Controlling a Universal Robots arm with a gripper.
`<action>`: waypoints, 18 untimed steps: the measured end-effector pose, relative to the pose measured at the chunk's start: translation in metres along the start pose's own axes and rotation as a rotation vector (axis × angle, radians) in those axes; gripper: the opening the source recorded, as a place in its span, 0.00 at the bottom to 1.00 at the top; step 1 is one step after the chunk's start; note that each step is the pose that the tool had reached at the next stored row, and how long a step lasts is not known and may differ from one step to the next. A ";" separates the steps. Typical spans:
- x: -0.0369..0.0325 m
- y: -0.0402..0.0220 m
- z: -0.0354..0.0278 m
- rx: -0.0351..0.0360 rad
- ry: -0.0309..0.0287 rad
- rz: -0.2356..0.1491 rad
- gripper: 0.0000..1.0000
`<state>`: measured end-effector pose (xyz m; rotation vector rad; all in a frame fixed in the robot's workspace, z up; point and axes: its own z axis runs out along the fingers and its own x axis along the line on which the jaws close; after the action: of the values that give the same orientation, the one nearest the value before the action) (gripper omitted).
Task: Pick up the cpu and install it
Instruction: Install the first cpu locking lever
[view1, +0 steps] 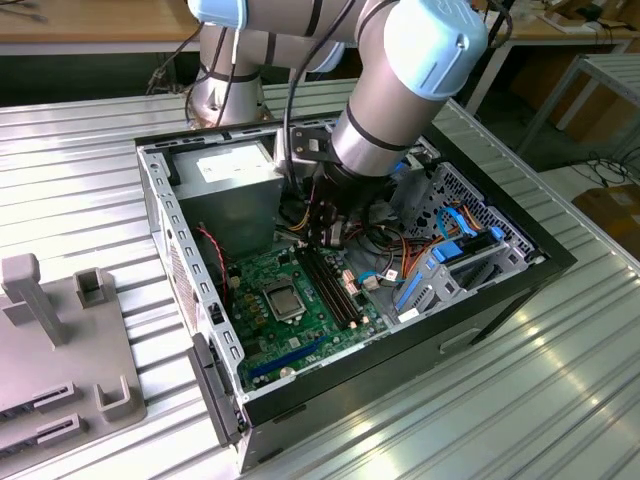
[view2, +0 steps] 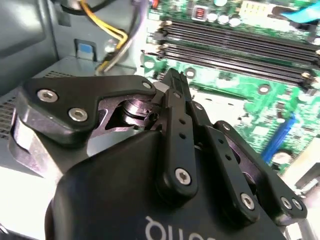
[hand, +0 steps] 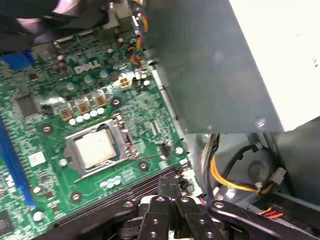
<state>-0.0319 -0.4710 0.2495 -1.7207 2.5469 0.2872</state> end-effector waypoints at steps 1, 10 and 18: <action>-0.0087 0.0052 0.0039 0.0000 -0.0001 0.000 0.11; -0.0124 0.0216 0.0112 -0.0008 0.0006 -0.006 0.11; -0.0025 0.0192 0.0107 -0.0037 0.0078 -0.031 0.11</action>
<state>-0.0494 -0.4598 0.2417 -1.7644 2.5240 0.2844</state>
